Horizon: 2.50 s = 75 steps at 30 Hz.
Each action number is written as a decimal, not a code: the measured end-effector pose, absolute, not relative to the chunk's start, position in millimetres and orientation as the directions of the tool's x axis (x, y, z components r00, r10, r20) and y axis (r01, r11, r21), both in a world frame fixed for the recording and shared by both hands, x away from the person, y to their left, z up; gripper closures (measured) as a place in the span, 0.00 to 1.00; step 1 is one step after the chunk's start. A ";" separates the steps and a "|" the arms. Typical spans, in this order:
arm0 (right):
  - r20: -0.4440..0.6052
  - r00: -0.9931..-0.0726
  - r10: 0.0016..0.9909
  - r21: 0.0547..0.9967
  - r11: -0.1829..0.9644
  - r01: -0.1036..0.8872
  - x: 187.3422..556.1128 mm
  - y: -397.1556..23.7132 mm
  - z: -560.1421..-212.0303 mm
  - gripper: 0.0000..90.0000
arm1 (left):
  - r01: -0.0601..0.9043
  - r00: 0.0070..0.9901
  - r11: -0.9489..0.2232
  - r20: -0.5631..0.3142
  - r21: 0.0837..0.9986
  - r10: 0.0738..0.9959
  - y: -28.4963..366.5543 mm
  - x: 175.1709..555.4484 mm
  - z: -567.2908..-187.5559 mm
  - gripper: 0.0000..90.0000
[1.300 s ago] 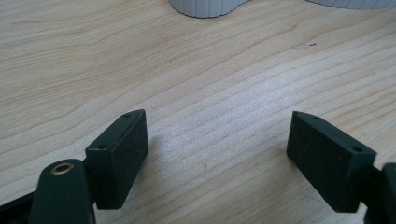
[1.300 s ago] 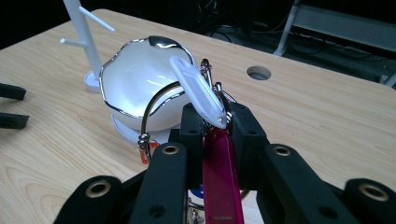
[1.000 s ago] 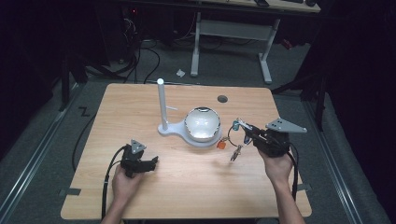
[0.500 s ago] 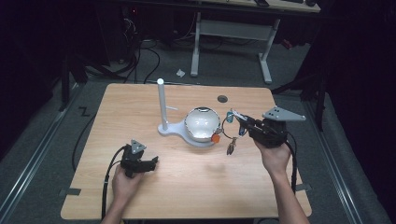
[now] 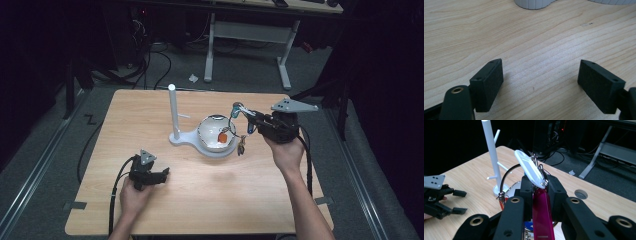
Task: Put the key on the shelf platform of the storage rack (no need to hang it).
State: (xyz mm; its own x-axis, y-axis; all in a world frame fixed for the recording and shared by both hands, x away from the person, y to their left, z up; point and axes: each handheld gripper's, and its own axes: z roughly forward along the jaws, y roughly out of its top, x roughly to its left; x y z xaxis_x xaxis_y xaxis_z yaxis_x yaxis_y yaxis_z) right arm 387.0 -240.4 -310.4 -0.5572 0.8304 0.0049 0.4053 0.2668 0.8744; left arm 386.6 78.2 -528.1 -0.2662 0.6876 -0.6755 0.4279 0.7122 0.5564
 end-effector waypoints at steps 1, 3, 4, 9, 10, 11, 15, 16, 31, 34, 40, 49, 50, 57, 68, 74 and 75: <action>0.005 -0.558 0.830 0.875 0.267 0.404 389.2 -238.3 -308.9 0.86 | 0.428 -0.266 0.712 -0.675 0.556 0.688 78.2 386.7 -528.1 0.23; 0.000 -0.559 0.829 0.876 0.270 0.401 392.6 -235.3 -306.9 0.86 | 0.429 -0.265 0.711 -0.675 0.557 0.688 78.3 386.5 -528.1 0.23; 0.001 -0.559 0.829 0.876 0.269 0.401 393.8 -234.2 -306.4 0.86 | 0.430 -0.265 0.712 -0.676 0.556 0.688 78.2 386.4 -528.1 0.23; 0.000 -0.560 0.828 0.873 0.273 0.404 402.7 -227.3 -305.1 0.86 | 0.430 -0.266 0.713 -0.677 0.555 0.687 78.2 386.4 -528.0 0.23; -0.003 -0.561 0.828 0.873 0.276 0.402 404.0 -226.5 -304.9 0.86 | 0.432 -0.268 0.715 -0.679 0.549 0.683 77.9 386.2 -527.8 0.23; 0.001 -0.558 0.830 0.873 0.271 0.405 405.5 -225.2 -304.3 0.86 | 0.433 -0.262 0.710 -0.677 0.555 0.688 78.2 386.2 -528.1 0.23; 0.000 -0.550 0.835 0.876 0.265 0.402 411.9 -221.2 -303.1 0.86 | 0.436 -0.267 0.713 -0.679 0.548 0.684 78.0 385.5 -527.6 0.23; 0.000 -0.551 0.834 0.877 0.265 0.402 413.7 -220.5 -303.2 0.86 | 0.436 -0.259 0.708 -0.677 0.555 0.689 78.3 385.5 -528.1 0.23; -0.011 -0.541 0.841 0.868 0.277 0.412 433.8 -203.9 -309.9 0.86 | 0.434 -0.272 0.718 -0.681 0.544 0.680 77.7 385.2 -527.4 0.23; -0.024 -0.538 0.843 0.866 0.287 0.411 437.5 -199.9 -314.6 0.86 | 0.434 -0.274 0.720 -0.681 0.542 0.679 77.6 385.2 -527.3 0.23; -0.029 -0.534 0.845 0.855 0.298 0.424 442.4 -195.9 -324.4 0.86 | 0.438 -0.253 0.704 -0.674 0.560 0.694 78.8 385.1 -528.3 0.23; -0.021 -0.538 0.843 0.843 0.304 0.444 446.4 -192.4 -340.8 0.86 | 0.434 -0.267 0.718 -0.683 0.545 0.680 77.5 385.1 -527.6 0.23; -0.022 -0.541 0.841 0.836 0.313 0.451 446.5 -191.0 -345.4 0.86 | 0.431 -0.271 0.720 -0.683 0.544 0.678 77.4 385.2 -527.5 0.23; 0.002 -0.540 0.842 0.831 0.299 0.469 446.6 -192.0 -357.8 0.86 | 0.433 -0.266 0.715 -0.680 0.549 0.683 77.8 385.2 -527.8 0.23; 0.026 -0.546 0.837 0.825 0.290 0.484 445.5 -193.2 -371.4 0.86 | 0.435 -0.259 0.708 -0.676 0.557 0.690 78.4 385.2 -528.1 0.23; 0.029 -0.555 0.831 0.822 0.296 0.487 445.3 -191.4 -372.9 0.86 | 0.435 -0.258 0.707 -0.675 0.557 0.691 78.4 385.2 -528.2 0.23; 0.029 -0.555 0.831 0.822 0.296 0.487 445.3 -191.4 -372.9 0.86 | 0.436 -0.257 0.707 -0.675 0.557 0.691 78.4 385.2 -528.2 0.23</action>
